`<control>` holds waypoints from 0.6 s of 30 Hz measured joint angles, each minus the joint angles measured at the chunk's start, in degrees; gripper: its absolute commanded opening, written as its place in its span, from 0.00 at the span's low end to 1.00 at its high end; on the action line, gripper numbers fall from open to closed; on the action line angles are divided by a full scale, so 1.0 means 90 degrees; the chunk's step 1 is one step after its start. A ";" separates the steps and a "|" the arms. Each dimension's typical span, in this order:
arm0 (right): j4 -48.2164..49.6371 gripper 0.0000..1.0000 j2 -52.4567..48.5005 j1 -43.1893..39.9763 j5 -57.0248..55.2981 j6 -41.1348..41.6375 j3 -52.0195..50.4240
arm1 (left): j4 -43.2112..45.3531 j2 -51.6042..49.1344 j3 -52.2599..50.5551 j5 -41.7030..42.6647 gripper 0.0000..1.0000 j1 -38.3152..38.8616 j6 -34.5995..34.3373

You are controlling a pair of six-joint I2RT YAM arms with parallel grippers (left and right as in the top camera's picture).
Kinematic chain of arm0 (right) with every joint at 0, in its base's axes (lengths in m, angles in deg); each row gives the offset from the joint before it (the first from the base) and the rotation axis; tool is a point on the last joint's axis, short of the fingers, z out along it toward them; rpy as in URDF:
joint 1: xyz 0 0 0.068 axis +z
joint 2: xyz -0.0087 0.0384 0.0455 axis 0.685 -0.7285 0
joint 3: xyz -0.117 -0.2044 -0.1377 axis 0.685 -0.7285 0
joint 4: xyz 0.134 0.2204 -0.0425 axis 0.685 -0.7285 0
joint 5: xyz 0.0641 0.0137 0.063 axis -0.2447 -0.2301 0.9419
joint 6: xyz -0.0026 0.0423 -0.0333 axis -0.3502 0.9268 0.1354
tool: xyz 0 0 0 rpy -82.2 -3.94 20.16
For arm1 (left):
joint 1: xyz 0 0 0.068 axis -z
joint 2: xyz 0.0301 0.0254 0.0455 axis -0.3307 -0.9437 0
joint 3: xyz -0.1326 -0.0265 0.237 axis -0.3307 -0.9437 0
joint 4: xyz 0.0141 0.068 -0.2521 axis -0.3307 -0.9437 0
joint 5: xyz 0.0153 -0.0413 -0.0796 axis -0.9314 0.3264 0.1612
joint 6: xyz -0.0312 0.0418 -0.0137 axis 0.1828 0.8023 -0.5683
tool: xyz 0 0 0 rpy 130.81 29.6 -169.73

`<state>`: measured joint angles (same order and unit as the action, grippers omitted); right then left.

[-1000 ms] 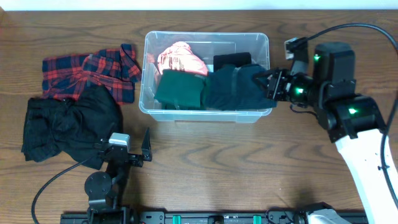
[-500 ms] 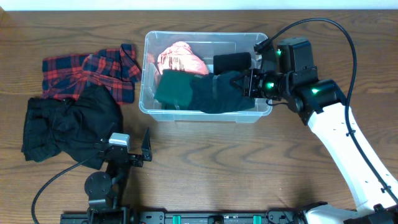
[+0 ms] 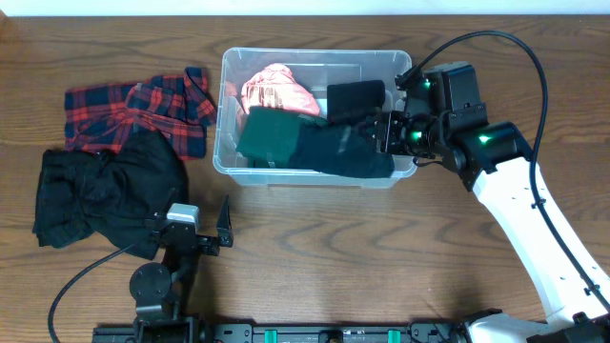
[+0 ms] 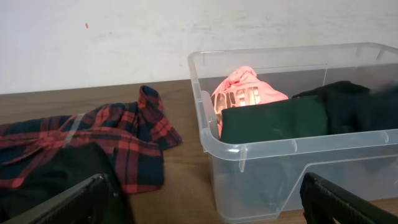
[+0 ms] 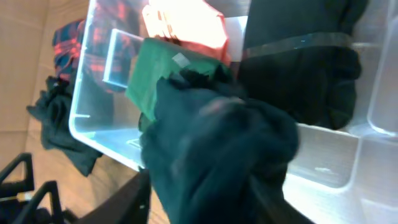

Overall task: Pack container
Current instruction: 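Carry the navy item left and lower it into the bin's right side, then release the navy item and withdraw the right gripper to the upper right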

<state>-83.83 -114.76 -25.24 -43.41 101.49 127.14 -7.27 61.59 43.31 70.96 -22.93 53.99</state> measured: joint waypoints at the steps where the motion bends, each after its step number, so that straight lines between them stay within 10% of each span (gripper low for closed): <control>1: 0.0000 0.63 0.0000 0.0000 -0.0066 -0.0061 0.0000 | -0.0002 0.0000 0.0000 0.0000 0.98 0.0000 0.0000; 9: 0.0330 0.50 0.0000 -0.0182 -0.0398 -0.0767 0.0000 | -0.0002 0.0000 0.0000 0.0000 0.98 0.0002 0.0000; 18: 0.0272 0.01 0.0000 -0.0197 -0.0517 -0.1365 0.0000 | -0.0002 0.0000 -0.0002 0.0000 0.98 0.0000 0.0000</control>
<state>-81.38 -114.76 -27.01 -48.07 89.21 127.14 -7.29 61.59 43.29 70.96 -22.93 53.99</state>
